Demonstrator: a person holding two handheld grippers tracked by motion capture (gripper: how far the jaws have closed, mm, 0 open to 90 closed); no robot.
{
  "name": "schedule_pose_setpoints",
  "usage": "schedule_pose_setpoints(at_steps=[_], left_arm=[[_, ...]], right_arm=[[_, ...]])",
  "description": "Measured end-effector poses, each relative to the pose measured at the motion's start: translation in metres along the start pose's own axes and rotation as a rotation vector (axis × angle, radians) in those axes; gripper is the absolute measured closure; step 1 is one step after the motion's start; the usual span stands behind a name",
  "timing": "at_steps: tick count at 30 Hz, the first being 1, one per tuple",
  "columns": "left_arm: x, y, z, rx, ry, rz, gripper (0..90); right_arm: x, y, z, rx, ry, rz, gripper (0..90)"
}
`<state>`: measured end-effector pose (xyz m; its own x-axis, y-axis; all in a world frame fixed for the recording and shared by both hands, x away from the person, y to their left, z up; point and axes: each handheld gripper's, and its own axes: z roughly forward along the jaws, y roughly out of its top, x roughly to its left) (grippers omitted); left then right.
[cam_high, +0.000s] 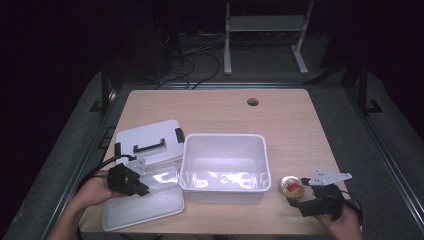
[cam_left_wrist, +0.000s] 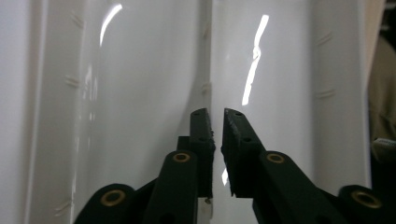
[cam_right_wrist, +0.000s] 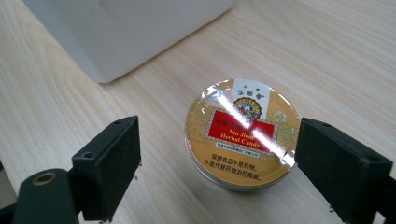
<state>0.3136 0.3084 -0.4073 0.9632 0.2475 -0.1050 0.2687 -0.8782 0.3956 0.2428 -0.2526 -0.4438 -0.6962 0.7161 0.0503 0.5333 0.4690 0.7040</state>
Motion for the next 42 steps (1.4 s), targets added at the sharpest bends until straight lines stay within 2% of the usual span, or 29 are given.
schedule_pose_setpoints(at_steps=[1,2,7,8,9,10,11,13,15,17,20,21,30,42], left_arm=[[-0.002,0.002,-0.004,-0.019,0.018,0.003,73.8],[-0.006,0.004,-0.008,-0.061,0.035,0.006,72.7],[-0.013,0.009,-0.012,-0.105,0.073,0.018,61.2],[-0.016,0.012,-0.012,-0.131,0.105,-0.001,56.9],[-0.016,0.012,-0.012,-0.131,0.105,-0.001,55.4],[-0.020,0.015,-0.013,-0.153,0.129,-0.004,53.6],[-0.022,0.016,-0.014,-0.173,0.136,-0.010,51.9],[-0.023,0.017,-0.015,-0.191,0.134,-0.019,47.1],[-0.024,0.018,-0.017,-0.222,0.150,-0.033,45.6],[-0.026,0.017,-0.016,-0.248,0.156,-0.052,40.5],[-0.026,0.016,-0.015,-0.225,0.173,-0.059,36.7],[-0.026,0.014,-0.014,-0.234,0.175,-0.078,33.6],[-0.026,0.010,-0.007,-0.219,0.211,-0.124,18.9],[-0.028,0.008,-0.010,-0.238,0.222,-0.134,16.6]], right_arm=[[0.000,0.001,0.002,0.016,0.008,0.006,13.6],[0.001,0.001,0.003,0.022,0.011,0.009,13.5],[0.001,0.004,0.004,0.065,0.009,0.009,13.6],[-0.001,0.005,0.004,0.070,0.010,0.011,13.6],[-0.002,0.006,0.003,0.075,0.009,0.015,13.6],[-0.003,0.007,0.003,0.080,0.009,0.022,13.5],[-0.005,0.008,0.002,0.086,0.006,0.020,13.5],[-0.007,0.010,0.002,0.109,-0.006,0.000,13.6],[-0.009,0.011,0.002,0.123,-0.008,-0.014,13.6],[-0.012,0.014,0.004,0.182,-0.012,-0.060,13.5],[-0.014,0.016,0.005,0.207,-0.007,-0.080,13.4],[-0.016,0.020,0.007,0.233,-0.007,-0.097,13.4],[-0.018,0.033,0.016,0.289,0.019,-0.149,13.3],[-0.017,0.040,0.033,0.386,0.042,-0.208,13.3]])
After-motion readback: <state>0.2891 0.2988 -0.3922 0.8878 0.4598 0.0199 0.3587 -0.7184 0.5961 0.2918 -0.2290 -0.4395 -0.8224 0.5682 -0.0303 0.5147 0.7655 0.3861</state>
